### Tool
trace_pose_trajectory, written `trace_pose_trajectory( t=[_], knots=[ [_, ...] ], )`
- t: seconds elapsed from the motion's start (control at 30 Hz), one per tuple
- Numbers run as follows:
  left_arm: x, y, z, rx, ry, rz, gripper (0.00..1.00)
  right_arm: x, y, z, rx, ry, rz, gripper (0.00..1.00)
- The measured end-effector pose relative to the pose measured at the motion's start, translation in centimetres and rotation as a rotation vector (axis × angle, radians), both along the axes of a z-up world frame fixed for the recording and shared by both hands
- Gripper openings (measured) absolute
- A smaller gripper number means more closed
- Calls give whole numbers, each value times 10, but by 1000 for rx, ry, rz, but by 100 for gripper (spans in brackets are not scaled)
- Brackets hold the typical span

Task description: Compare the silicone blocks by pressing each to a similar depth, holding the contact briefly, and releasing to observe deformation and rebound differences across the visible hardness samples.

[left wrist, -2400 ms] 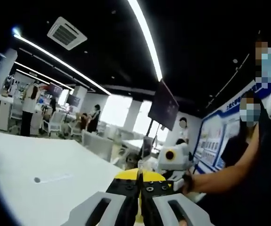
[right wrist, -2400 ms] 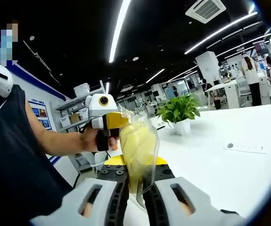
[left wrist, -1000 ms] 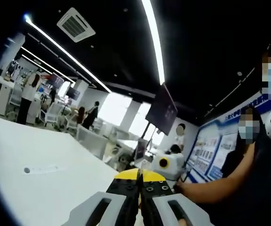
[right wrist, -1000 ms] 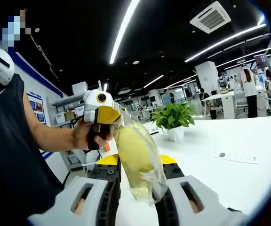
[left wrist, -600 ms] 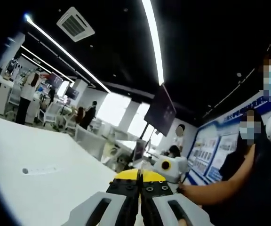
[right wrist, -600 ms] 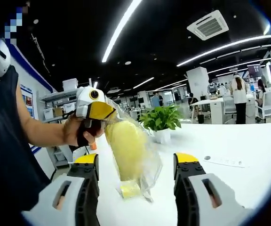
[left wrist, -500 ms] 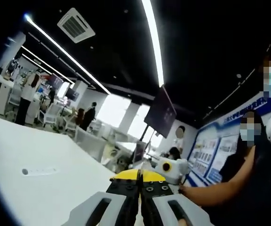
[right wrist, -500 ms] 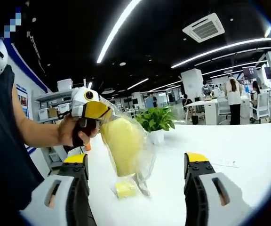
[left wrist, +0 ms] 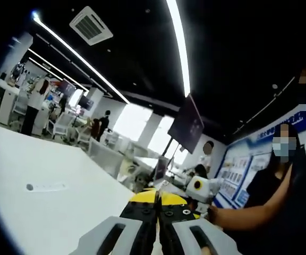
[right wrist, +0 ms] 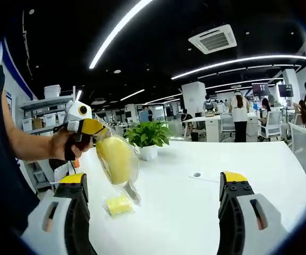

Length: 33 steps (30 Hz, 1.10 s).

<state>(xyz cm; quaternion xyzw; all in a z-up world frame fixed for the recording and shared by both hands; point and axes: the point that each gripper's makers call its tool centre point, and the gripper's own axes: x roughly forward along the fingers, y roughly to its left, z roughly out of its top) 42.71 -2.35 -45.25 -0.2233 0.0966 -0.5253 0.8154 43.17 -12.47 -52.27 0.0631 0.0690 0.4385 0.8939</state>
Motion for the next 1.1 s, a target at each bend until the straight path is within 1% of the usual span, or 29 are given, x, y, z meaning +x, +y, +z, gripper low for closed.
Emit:
trace_pose_trajectory(
  t=[0.03,0.07,0.1,0.13,0.17,0.23,0.33,0.37,0.5,0.6,0.67,0.7,0.8,0.87,0.93,0.97,1.0,1.03,1.1],
  knots=[
    [0,1,-3,-2,9,5,0,-3,-2,-2,2,4,-1,97],
    [3,3,-7,-2,20,29,0,-5,-5,-4,0,3,-9,97],
    [2,4,-10,-2,28,30,0,-7,-11,-7,-20,-22,-33,97],
    [3,4,-14,-6,30,39,0,-7,-14,-11,-35,-34,-44,97],
    [4,5,-19,-16,40,55,0,-11,-17,-16,-39,-29,-45,97],
    [4,5,-26,-24,50,61,0,-14,-23,-24,-57,-44,-65,97],
    [5,6,-37,-31,75,68,0,-20,-30,-39,-89,-14,-73,97],
    [5,6,-40,-39,93,69,0,-21,-32,-43,-96,-7,-77,97],
    [4,4,-49,-46,104,62,0,-28,-35,-52,-103,-3,-80,97],
    [4,1,-57,-48,113,61,0,-29,-37,-59,-109,8,-85,97],
    [4,-2,-66,-54,128,63,0,-30,-39,-65,-114,26,-89,97],
    [4,-3,-71,-58,141,64,0,-31,-39,-66,-111,27,-89,97],
    [3,-6,-77,-58,155,62,0,-34,-37,-71,-116,30,-87,97],
    [5,-8,-84,-45,160,63,0,-36,-36,-75,-113,28,-89,97],
    [7,-9,-91,-60,183,60,0,-38,-35,-83,-122,48,-89,97],
    [7,-9,-93,-62,185,65,0,-40,-34,-87,-133,49,-90,97],
    [8,-10,-96,-68,200,67,0,-42,-33,-91,-167,8,-86,97],
    [8,-10,-98,-66,201,67,0,-45,-31,-96,-173,14,-88,97],
    [10,-10,-105,-64,218,71,0,-48,-30,-100,-139,33,-98,97]
  ],
)
